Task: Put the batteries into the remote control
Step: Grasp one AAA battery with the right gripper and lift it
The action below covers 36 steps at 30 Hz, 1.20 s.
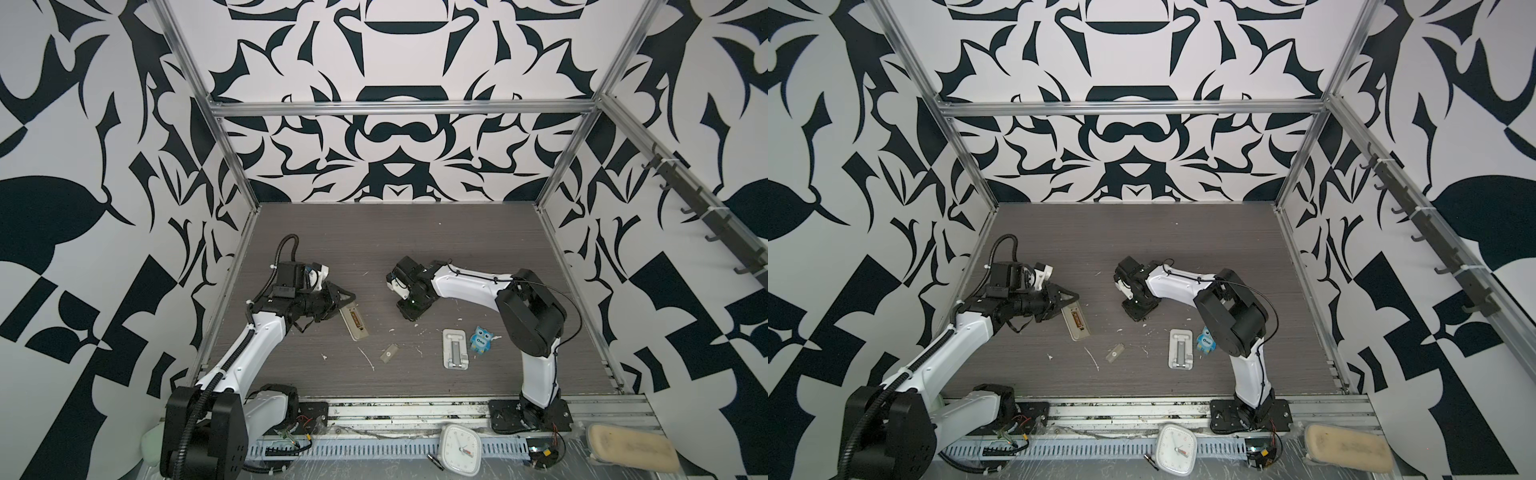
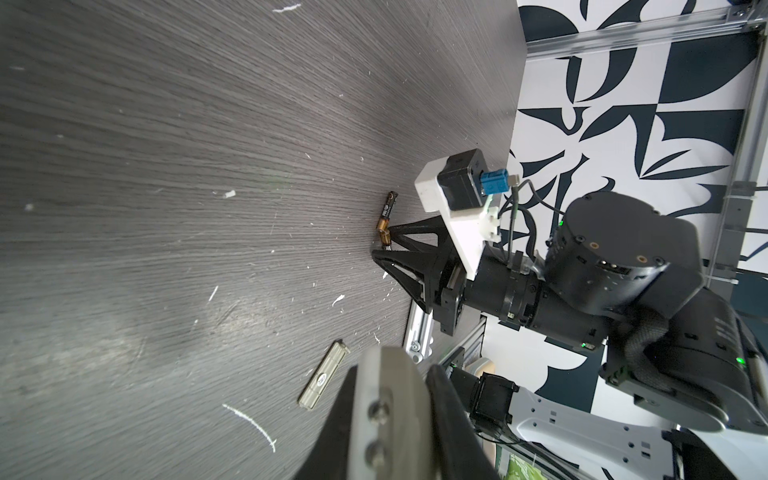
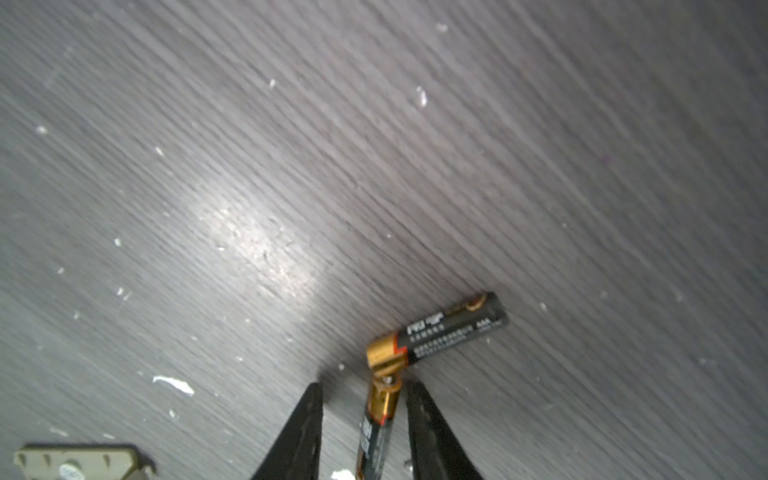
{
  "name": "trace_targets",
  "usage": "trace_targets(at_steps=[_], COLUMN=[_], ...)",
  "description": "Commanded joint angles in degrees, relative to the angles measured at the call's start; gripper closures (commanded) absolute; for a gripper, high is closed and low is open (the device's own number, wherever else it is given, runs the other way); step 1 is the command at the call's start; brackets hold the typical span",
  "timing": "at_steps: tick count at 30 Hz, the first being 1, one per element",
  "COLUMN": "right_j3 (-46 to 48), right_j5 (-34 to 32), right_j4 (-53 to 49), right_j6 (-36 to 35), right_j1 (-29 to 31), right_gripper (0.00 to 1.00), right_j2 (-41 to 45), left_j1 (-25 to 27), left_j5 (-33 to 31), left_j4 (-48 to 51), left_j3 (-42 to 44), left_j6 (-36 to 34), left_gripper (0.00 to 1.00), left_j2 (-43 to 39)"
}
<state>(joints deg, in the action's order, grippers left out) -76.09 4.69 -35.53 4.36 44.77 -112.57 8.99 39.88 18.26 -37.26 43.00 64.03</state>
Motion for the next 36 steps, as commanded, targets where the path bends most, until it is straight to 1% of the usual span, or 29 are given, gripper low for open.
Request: trace_targets(at_steps=[1,16,24,28,33,36], right_j3=[-0.1,2.4,3.7,5.3,4.6,3.2], right_j5=[0.6,1.8,2.2,6.0,13.0,17.0], right_j4=[0.6,1.7,0.4,1.6,-0.5,-1.4], right_j6=[0.1,-1.3,-3.6,-4.6,-4.6,-3.8], right_j1=[0.5,0.4,0.3,0.1,-0.6,-1.5], right_gripper=[0.64,0.78,0.93,1.00,1.00,1.00], right_j2=[0.2,1.4,3.6,7.4,15.1,21.1], left_j1=[-0.2,-0.3,-0.3,-0.2,-0.2,0.0], left_j5=[0.0,-0.7,-0.9,-1.1,-3.1,-4.4], left_j4=[0.5,-0.3,-2.9,-4.7,-6.4,-10.1], left_j3=[0.2,0.6,0.9,1.5,1.5,1.7], left_j6=[0.2,1.5,1.8,2.2,2.6,4.8], left_gripper=[1.00,1.00,1.00,1.00,1.00,1.00], left_j2=[-0.7,-1.2,-0.2,-0.2,-1.4,-2.0])
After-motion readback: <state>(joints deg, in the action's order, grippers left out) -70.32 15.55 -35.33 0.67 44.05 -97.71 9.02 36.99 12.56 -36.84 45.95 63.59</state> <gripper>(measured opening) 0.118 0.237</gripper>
